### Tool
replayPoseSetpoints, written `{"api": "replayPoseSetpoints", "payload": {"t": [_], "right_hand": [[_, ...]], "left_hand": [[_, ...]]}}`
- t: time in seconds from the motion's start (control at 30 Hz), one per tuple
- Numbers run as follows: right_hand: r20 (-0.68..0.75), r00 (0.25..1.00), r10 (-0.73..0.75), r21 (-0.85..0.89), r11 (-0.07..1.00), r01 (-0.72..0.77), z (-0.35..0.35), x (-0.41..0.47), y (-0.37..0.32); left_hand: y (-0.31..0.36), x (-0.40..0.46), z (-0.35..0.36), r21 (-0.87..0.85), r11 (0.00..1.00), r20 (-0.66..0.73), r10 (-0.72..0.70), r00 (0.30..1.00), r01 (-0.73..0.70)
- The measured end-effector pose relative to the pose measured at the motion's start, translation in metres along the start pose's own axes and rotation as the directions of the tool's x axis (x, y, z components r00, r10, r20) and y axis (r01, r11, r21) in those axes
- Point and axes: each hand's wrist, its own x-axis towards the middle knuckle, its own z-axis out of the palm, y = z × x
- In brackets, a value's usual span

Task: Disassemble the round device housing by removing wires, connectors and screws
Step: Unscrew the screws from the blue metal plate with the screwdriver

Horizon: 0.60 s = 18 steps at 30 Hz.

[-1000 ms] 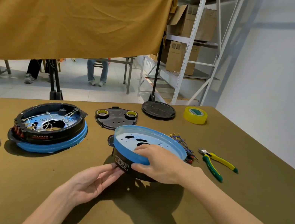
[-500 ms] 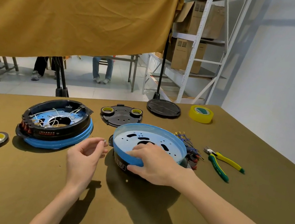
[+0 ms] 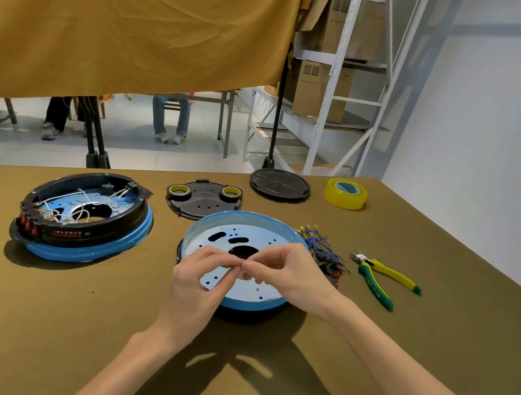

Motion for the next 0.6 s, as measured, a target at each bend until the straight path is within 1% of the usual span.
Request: {"api": "replayPoseSetpoints", "payload": {"t": [0.1, 0.17, 0.2, 0.23, 0.3, 0.33, 0.37, 0.4, 0.47, 0.6], "right_hand": [[-0.027, 0.999, 0.027, -0.022, 0.999, -0.027, -0.012, -0.013, 0.006], [-0.137, 0.990, 0.032, -0.031, 0.999, -0.036, -0.022, -0.021, 0.015], [-0.234, 0.972, 0.031, -0.054, 0.998, -0.045, -0.029, -0.026, 0.022], [-0.349, 0.937, 0.032, -0.093, 0.993, -0.068, -0.037, -0.031, 0.031], [-0.562, 0.826, 0.052, -0.159, 0.973, -0.170, -0.054, -0.042, 0.054], [-0.632, 0.771, 0.075, -0.177, 0.955, -0.238, -0.062, -0.050, 0.067], [-0.673, 0.733, 0.099, -0.199, 0.930, -0.309, -0.067, -0.058, 0.080], [-0.688, 0.715, 0.123, -0.228, 0.899, -0.374, -0.071, -0.066, 0.093], [-0.676, 0.719, 0.162, -0.280, 0.846, -0.453, -0.072, -0.077, 0.112], [-0.621, 0.769, 0.155, -0.358, 0.816, -0.453, -0.069, -0.077, 0.127]], "left_hand": [[0.002, -0.001, 0.017, 0.002, 1.000, 0.017, 0.012, 1.000, -0.012], [0.000, -0.002, 0.026, 0.060, 0.998, 0.037, 0.009, 0.999, -0.011], [-0.001, -0.002, 0.030, 0.139, 0.990, 0.061, 0.025, 0.998, -0.033], [-0.003, -0.003, 0.032, 0.227, 0.971, 0.094, 0.055, 0.994, -0.075], [-0.007, -0.006, 0.032, 0.321, 0.934, 0.156, 0.109, 0.982, -0.155], [-0.009, -0.008, 0.031, 0.332, 0.926, 0.176, 0.129, 0.976, -0.183], [-0.011, -0.009, 0.029, 0.333, 0.920, 0.191, 0.149, 0.970, -0.207], [-0.013, -0.010, 0.028, 0.332, 0.916, 0.201, 0.163, 0.966, -0.224], [-0.016, -0.011, 0.028, 0.326, 0.916, 0.206, 0.172, 0.963, -0.233], [-0.016, -0.011, 0.029, 0.313, 0.924, 0.186, 0.168, 0.968, -0.221]]}}
